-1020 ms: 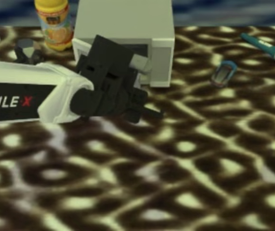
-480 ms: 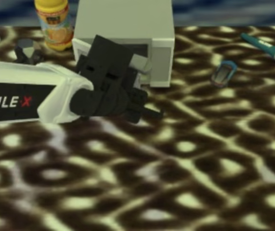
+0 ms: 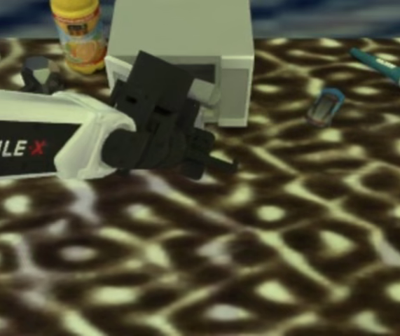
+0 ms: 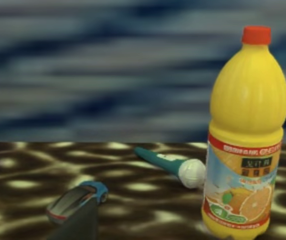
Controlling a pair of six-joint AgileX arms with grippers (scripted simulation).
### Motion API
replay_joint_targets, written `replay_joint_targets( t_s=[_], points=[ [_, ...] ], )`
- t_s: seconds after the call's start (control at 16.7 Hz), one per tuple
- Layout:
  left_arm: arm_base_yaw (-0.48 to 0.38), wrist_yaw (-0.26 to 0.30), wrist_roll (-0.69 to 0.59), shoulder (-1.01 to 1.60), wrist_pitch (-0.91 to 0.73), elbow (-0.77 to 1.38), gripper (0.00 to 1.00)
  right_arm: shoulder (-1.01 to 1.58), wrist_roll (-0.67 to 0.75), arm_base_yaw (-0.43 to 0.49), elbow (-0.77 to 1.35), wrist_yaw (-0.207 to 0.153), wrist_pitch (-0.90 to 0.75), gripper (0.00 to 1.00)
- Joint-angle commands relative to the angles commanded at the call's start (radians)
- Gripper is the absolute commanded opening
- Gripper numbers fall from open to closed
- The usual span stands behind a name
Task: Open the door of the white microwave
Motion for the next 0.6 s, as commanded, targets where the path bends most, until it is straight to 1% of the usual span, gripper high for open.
replay_joint_targets(
  t_s=[0.24,0.36,0.6],
  points=[
    [0.000,0.000,0.000,0.000,0.000,0.000,0.00,0.000,0.000,0.000,0.000,0.000,0.000,1.00],
    [-0.007,0.010,-0.003,0.001,-0.001,0.000,0.00,0.000,0.000,0.000,0.000,0.000,0.000,1.00],
    [0.012,0.032,0.035,-0.019,0.008,-0.022,0.00,0.000,0.000,0.000,0.000,0.000,0.000,1.00]
  ],
)
